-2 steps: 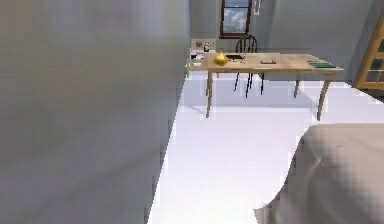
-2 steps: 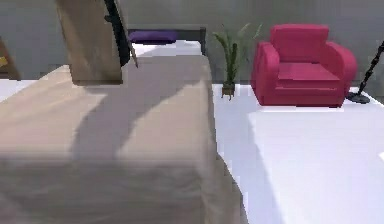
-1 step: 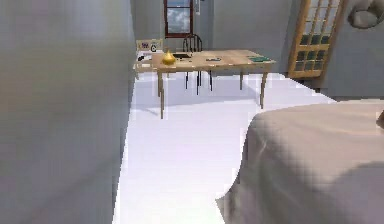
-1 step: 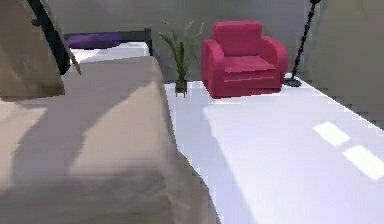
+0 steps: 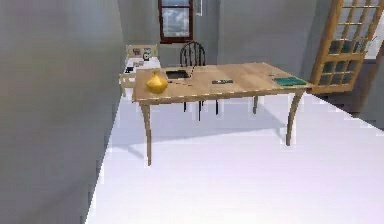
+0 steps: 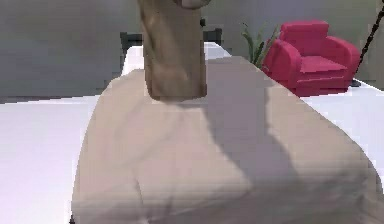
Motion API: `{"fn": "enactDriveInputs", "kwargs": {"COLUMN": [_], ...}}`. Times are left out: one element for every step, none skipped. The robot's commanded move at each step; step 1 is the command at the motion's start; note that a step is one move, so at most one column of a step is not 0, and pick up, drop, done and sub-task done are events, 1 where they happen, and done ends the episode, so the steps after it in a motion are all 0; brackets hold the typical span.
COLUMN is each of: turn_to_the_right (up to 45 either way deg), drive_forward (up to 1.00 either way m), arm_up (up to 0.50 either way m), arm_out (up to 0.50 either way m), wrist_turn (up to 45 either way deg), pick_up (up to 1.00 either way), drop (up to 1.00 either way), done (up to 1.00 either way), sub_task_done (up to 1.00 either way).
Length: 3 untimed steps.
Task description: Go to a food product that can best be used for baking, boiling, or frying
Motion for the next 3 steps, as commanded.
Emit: {"fn": "enactDriveInputs", "kwargs": {"turn_to_the_right": [9.0, 0.0, 33.0], "drive_forward": [0.0, 0.15, 0.0], "arm_up": [0.0, 0.0, 0.0], "arm_out": [0.0, 0.0, 0.0], "wrist_turn": [0.0, 0.0, 0.0], "pick_up": [0.0, 0.0, 0.0], "drop": [0.0, 0.0, 0.0], "done": [0.0, 0.0, 0.0], "sub_task_done": [0.0, 0.0, 0.0]}}
